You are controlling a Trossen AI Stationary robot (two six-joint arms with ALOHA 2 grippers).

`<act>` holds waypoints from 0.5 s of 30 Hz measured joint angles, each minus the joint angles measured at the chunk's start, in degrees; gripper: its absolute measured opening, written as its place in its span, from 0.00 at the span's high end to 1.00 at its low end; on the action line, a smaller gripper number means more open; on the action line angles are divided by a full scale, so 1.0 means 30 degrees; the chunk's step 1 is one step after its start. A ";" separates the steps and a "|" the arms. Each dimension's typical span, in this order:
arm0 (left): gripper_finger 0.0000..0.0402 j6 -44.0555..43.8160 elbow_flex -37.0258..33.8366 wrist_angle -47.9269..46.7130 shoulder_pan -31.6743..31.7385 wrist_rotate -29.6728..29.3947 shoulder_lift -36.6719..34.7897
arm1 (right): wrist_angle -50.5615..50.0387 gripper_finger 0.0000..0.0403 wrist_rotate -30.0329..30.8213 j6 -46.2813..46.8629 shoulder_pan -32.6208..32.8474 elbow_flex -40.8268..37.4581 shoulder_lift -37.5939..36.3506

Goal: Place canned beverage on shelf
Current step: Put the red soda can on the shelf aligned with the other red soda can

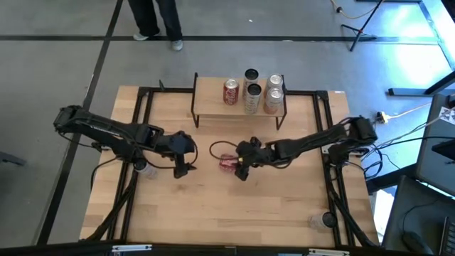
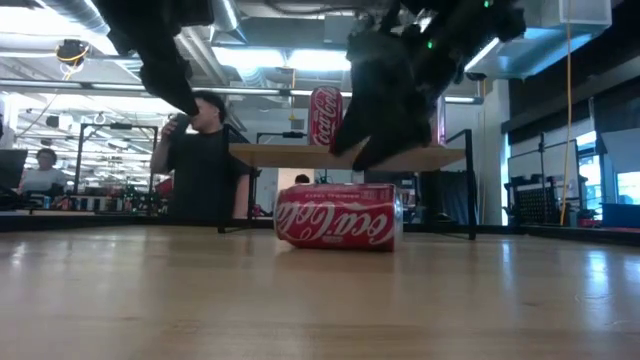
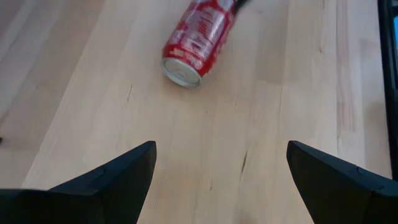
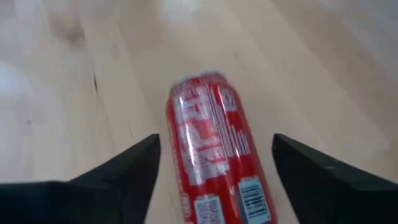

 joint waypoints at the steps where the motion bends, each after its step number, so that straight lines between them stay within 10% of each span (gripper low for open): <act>1: 0.13 -0.0123 -0.0059 0.0153 0.0005 -0.0014 0.0008 | 0.0104 0.24 -0.0156 -0.0085 0.0000 0.0000 0.0348; 15: 0.13 -0.1573 -0.0133 0.1233 0.0015 -0.0319 0.0008 | 0.0457 0.04 -0.0670 -0.1992 -0.0481 -0.0015 0.3654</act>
